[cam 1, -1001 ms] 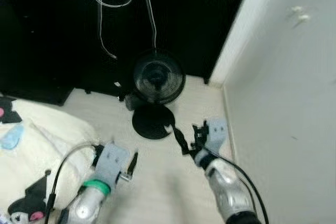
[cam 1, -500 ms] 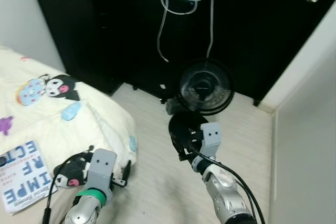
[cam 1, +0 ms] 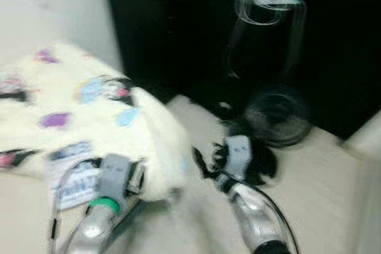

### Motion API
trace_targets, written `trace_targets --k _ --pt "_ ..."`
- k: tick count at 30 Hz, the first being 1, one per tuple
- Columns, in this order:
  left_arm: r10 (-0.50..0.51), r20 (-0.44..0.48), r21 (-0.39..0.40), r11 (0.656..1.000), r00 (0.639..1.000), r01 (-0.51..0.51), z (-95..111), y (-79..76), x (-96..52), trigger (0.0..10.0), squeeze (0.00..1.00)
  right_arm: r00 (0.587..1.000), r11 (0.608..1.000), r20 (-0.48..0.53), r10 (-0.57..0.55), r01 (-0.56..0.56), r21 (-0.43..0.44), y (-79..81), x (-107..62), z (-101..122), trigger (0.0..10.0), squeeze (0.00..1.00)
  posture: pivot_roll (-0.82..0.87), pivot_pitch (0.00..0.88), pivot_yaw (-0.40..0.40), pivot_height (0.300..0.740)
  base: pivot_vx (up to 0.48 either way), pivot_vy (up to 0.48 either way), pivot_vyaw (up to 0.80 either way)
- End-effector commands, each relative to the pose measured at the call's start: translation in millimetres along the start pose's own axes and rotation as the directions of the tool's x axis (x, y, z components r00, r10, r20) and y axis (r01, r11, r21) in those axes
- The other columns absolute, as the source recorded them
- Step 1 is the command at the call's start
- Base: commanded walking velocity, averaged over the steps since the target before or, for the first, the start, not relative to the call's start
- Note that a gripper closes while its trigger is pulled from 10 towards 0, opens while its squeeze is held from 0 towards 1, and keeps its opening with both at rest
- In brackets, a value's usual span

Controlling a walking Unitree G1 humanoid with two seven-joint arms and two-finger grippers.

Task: Clean up the room

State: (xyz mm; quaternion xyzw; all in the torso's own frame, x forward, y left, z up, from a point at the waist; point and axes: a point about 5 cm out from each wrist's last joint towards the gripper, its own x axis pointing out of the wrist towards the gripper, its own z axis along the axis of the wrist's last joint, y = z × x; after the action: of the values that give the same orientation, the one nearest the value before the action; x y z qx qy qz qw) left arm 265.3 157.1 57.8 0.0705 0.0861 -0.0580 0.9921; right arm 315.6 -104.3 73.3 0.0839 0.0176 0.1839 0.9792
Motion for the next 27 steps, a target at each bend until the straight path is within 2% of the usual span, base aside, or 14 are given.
trace_targets --k 1,7,9,16,24,27 --pt "0.004 -0.018 0.020 1.000 1.000 -0.003 -3.6 0.3 -1.3 10.0 0.00 1.000 1.000 -0.017 -0.010 0.010 0.006 -0.5 -3.2 -5.9 10.0 0.00 0.06 0.064 -0.020 0.740 0.000 0.000 0.80" --pt "0.010 -0.002 0.040 0.999 1.000 -0.010 0.0 1.4 0.6 10.0 0.00 1.000 1.000 -0.016 -0.009 0.010 0.007 -0.2 -2.7 -5.7 10.0 0.00 0.07 0.065 -0.021 0.740 0.000 0.000 0.80" --pt "0.031 0.015 0.059 0.998 0.999 -0.032 5.9 5.3 5.3 10.0 0.00 1.000 1.000 -0.013 -0.008 0.008 0.009 0.2 -2.2 -5.1 10.0 0.00 0.07 0.066 -0.021 0.740 0.000 0.000 0.80" --pt "0.043 0.020 0.057 0.997 0.999 -0.044 8.7 8.0 7.6 10.0 0.00 1.000 1.000 -0.011 -0.008 0.008 0.010 0.3 -2.0 -5.0 10.0 0.00 0.07 0.067 -0.021 0.740 0.000 0.000 0.80" --pt "0.088 0.024 0.059 0.994 0.996 -0.089 15.3 18.0 15.5 10.0 0.00 1.000 1.000 -0.009 -0.013 0.013 0.015 1.1 -1.2 -5.1 10.0 0.00 0.07 0.068 -0.017 0.740 0.000 0.000 0.80" --pt "0.103 0.021 0.054 0.993 0.994 -0.104 15.9 20.2 18.9 10.0 0.00 0.999 0.999 -0.006 -0.049 0.049 0.016 -1.7 -0.7 -4.4 10.0 0.00 0.07 0.067 -0.017 0.740 0.389 0.000 0.26"
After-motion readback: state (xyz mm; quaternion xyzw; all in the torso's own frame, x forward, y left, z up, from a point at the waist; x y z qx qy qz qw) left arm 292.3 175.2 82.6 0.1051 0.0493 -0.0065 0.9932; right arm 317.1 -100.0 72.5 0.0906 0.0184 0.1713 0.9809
